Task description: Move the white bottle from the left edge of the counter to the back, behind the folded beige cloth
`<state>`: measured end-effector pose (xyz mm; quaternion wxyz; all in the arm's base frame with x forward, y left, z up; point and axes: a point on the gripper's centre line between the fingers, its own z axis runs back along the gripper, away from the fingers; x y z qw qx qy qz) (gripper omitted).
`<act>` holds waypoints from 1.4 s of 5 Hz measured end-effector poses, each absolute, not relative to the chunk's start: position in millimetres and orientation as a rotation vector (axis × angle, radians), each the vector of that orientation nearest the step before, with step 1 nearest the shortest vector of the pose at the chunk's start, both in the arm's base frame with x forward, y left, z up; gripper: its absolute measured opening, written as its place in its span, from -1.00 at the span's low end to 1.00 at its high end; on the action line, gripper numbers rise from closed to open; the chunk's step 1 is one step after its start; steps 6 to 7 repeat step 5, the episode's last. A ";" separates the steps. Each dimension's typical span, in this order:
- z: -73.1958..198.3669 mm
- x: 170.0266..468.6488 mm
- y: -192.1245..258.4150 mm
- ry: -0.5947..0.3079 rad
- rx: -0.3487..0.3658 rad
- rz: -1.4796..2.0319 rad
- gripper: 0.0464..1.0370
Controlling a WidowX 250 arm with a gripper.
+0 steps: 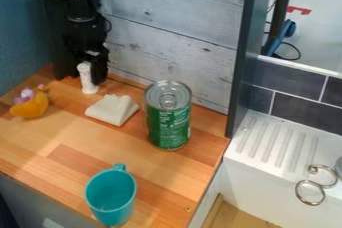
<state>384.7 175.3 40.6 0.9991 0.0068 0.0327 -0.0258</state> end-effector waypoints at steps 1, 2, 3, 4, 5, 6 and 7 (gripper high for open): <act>60.1 382.3 178.9 0.030 0.064 0.027 0.93; 89.4 343.0 174.7 -0.003 0.150 0.083 0.93; 118.6 295.1 166.2 -0.059 0.184 0.129 0.93; 119.0 243.1 170.0 -0.001 0.152 0.132 0.93; 115.4 224.6 157.2 0.006 0.077 0.058 0.93; 115.4 224.6 157.2 0.006 0.077 0.058 0.93; 115.4 224.6 157.2 0.006 0.077 0.058 0.93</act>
